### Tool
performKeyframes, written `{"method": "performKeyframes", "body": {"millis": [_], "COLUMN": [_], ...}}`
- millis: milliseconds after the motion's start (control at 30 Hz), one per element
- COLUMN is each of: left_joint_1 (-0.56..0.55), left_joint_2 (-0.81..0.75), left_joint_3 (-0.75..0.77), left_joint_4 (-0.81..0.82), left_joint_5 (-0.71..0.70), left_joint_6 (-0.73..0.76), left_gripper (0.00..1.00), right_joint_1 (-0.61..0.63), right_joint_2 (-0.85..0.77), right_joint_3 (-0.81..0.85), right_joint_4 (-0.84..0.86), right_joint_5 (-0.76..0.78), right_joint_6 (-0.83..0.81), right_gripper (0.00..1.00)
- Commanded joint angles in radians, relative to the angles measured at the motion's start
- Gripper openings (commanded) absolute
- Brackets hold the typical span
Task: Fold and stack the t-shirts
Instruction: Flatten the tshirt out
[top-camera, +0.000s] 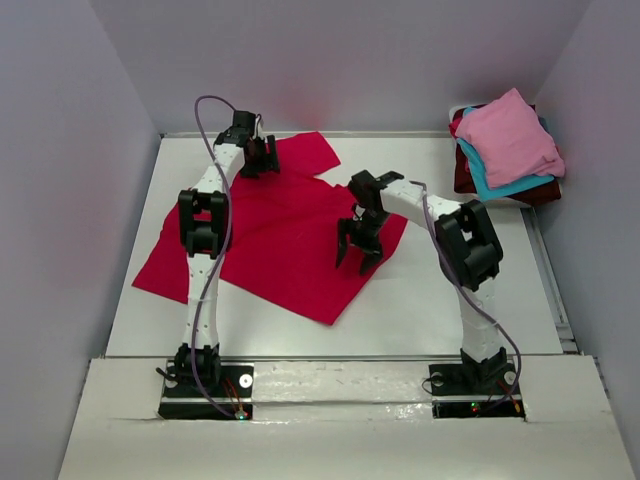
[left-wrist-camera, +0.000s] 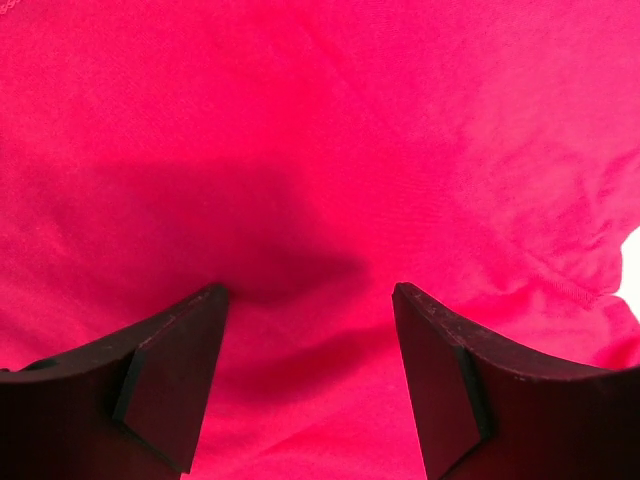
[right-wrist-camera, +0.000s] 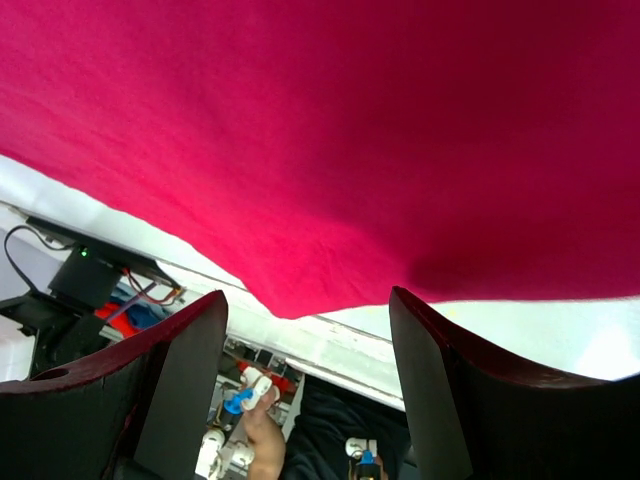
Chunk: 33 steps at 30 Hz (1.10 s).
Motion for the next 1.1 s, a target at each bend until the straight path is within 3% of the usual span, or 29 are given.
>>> {"method": "performKeyframes", "body": {"millis": [0,233,533,800,1067], "left_joint_1": [0.000,0.009,0.047,0.075,0.084], "left_joint_2": [0.009,0.019,-0.030,-0.070,-0.112], "left_joint_3": [0.017,0.024,-0.094,-0.133,-0.193], "left_joint_4": [-0.013,-0.085,-0.125,-0.167,-0.173], "left_joint_5": [-0.045,-0.159,-0.327,-0.370,-0.373], "left_joint_6": [0.014,-0.021,-0.057,-0.086,-0.119], "left_gripper": [0.80,0.80,0.80,0.79,0.79], "right_joint_1": [0.013,0.013,0.013,0.004,-0.108], "right_joint_2": [0.014,0.035,0.040,0.021,0.005], "right_joint_3": [-0.029,-0.102,-0.150,-0.182,-0.177], "right_joint_4": [0.066,0.120,0.134,0.131,0.129], "right_joint_5": [-0.066,-0.086,-0.071,-0.034,-0.015], "right_joint_6": [0.011,0.025,0.025,0.031,0.028], "right_gripper": [0.72,0.72,0.72,0.73,0.73]}}
